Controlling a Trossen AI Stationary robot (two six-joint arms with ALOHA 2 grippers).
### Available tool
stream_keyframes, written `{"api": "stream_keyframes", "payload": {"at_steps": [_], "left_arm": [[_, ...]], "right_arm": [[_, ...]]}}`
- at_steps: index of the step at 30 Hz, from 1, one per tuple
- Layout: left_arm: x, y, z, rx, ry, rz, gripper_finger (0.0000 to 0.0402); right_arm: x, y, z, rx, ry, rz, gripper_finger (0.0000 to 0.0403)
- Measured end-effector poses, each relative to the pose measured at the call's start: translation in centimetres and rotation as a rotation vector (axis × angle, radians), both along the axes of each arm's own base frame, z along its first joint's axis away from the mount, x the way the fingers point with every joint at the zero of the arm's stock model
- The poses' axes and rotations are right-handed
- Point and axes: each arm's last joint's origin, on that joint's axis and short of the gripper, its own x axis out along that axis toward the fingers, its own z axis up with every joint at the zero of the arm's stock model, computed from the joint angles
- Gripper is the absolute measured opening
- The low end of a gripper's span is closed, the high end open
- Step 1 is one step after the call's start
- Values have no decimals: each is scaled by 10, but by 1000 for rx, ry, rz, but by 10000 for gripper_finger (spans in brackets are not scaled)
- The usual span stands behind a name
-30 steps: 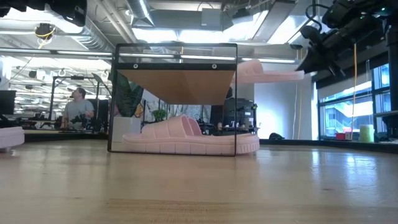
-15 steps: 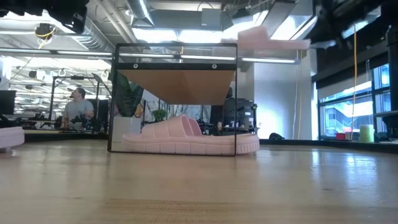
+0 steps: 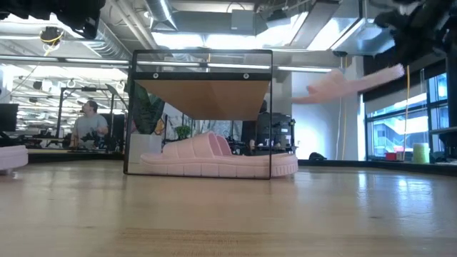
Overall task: Pick and place slides into the shelf
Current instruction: Put the pink slide under the shelf
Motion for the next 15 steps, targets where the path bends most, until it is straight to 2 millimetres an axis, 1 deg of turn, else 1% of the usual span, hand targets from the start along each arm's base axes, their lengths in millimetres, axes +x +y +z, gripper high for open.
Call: {"api": "stream_keyframes", "payload": {"at_steps": [4,8,12,15], "left_arm": [[0,0,0,0,1,0,176],[0,0,0,1,1,0,176],[0,0,-1,5,9,0,176],[0,0,-2,9,19,0,176]], "right_arm": [[10,-15,-35,54,-99,69,21],[17,-30,-72,54,-142,55,19],[23,-38,-104,58,-202,69,19],[27,-40,-124,57,-224,70,19]]}}
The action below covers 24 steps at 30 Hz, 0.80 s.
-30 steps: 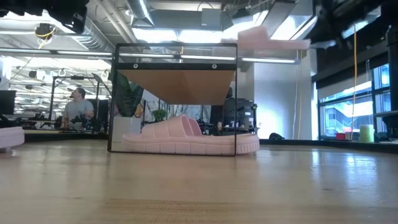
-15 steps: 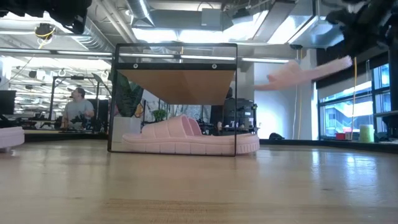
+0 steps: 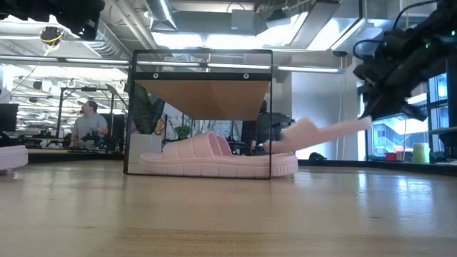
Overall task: Pick and place slides into the shelf
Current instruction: Put the pink slide under the shelf
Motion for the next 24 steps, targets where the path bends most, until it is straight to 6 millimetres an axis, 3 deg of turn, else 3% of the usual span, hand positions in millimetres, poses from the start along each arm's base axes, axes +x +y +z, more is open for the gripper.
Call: {"api": "stream_keyframes", "payload": {"at_steps": [8,24], "left_arm": [[0,0,0,1,1,0,176],[0,0,-3,15,31,0,176]], "right_arm": [[16,-2,-28,-46,-89,18,18],[61,1,-48,-89,21,21,18]]}}
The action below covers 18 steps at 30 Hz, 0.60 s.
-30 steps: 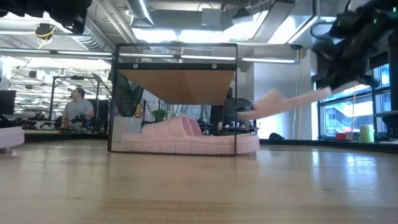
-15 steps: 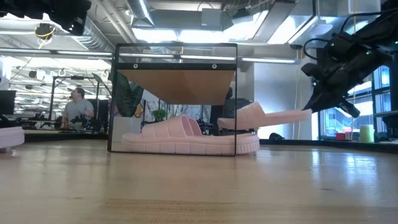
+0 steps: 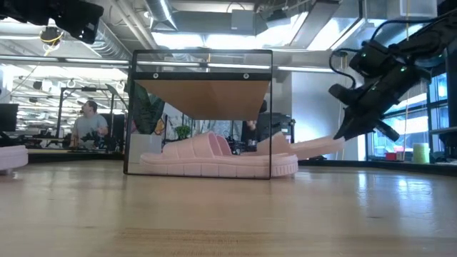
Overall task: Pick and place slides into the shelf
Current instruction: Put the pink slide under the shelf
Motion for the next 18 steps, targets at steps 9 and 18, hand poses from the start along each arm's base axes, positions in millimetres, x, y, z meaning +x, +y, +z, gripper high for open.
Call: {"api": "stream_keyframes", "payload": {"at_steps": [9,18], "left_arm": [[0,0,0,1,4,0,176],[0,0,0,0,6,0,176]], "right_arm": [[29,-7,-16,-60,-23,43,18],[52,-15,-35,-84,-72,67,18]]}}
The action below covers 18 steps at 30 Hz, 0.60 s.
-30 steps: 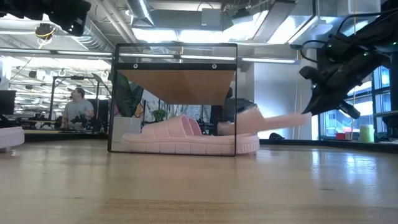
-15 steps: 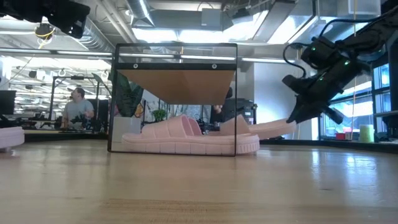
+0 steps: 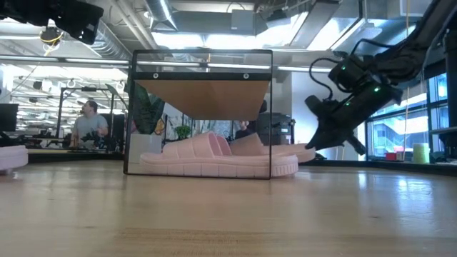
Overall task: Pick and place slides into the shelf
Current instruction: Put the pink slide under the shelf
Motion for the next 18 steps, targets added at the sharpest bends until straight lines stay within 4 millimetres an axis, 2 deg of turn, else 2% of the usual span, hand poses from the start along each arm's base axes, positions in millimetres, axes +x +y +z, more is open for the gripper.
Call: {"api": "stream_keyframes", "payload": {"at_steps": [11,18], "left_arm": [[0,0,0,1,2,0,176],[0,0,-1,-19,10,4,176]], "right_arm": [[47,-16,-7,-22,53,81,18],[76,-16,-15,-17,91,153,19]]}}
